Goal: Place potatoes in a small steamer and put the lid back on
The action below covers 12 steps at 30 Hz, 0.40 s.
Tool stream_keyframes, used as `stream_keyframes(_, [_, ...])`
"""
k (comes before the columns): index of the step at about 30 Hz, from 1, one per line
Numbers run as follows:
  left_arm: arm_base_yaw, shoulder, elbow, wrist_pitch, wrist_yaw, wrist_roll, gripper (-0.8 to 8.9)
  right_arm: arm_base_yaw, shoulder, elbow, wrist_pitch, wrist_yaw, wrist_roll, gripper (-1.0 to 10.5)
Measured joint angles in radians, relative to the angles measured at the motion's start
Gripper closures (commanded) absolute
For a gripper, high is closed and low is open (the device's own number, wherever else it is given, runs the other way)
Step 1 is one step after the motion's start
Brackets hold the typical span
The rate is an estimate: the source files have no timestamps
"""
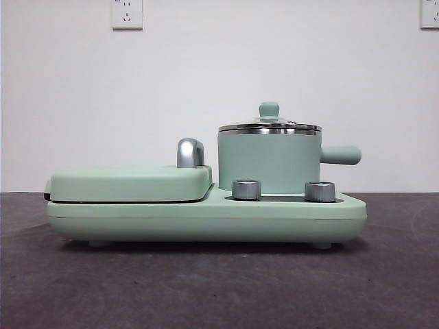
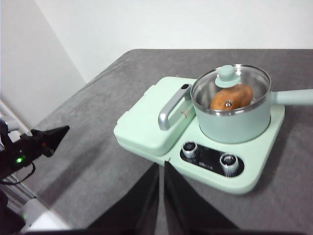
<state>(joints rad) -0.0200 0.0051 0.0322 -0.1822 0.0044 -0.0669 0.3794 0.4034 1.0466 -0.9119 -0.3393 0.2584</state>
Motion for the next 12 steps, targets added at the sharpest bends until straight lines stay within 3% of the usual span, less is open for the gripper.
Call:
stream_keyframes(4, [0.0,0.0,0.0,0.0,0.0,0.0,8.09,-0.056,-0.037,-0.101,0.156,-0.019,-0.001,9.3])
stream_keyframes(8, [0.0,0.0,0.0,0.0,0.0,0.0,8.08,-0.207,-0.168,-0.347,0.491,-0.018,-0.021,9.3])
stream_keyframes(12, [0.0,0.0,0.0,0.0,0.0,0.0,8.09,-0.33,-0.291,-0.602,0.784,0.109,-0.051,9.3])
